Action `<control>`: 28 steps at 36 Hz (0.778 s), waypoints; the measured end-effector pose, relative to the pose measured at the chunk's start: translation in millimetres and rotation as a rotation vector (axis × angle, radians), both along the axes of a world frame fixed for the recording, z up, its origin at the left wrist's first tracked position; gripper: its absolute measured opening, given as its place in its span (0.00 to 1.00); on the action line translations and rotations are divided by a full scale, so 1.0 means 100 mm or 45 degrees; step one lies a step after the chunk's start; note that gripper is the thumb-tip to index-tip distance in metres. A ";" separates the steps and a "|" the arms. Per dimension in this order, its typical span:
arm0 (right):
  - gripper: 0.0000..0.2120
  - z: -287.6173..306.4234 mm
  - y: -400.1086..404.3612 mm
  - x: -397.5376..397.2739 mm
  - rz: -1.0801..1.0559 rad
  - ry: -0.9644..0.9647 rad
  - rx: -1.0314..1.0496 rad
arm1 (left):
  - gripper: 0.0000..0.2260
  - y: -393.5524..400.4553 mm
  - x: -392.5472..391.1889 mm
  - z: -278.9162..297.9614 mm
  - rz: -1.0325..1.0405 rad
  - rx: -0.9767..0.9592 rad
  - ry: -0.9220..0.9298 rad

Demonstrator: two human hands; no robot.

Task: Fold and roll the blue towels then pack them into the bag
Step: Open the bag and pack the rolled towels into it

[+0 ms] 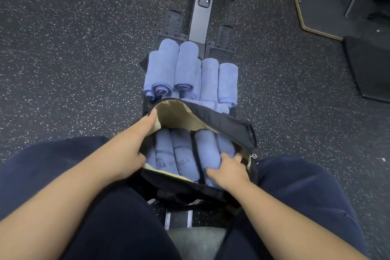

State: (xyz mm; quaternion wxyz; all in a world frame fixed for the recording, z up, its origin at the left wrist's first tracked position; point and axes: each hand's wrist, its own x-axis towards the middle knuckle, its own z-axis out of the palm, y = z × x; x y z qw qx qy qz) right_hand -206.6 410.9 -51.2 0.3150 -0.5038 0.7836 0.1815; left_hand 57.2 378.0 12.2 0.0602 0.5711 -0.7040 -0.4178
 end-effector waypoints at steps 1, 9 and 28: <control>0.31 -0.01 -0.02 0.00 0.021 0.019 -0.004 | 0.47 0.01 -0.01 0.01 -0.016 0.005 0.001; 0.28 -0.22 -0.11 0.04 0.120 0.149 -0.015 | 0.46 0.09 -0.04 0.11 -0.130 0.090 -0.027; 0.27 -0.57 -0.12 0.10 0.007 -0.079 0.020 | 0.47 0.08 0.00 0.18 -0.239 0.138 -0.079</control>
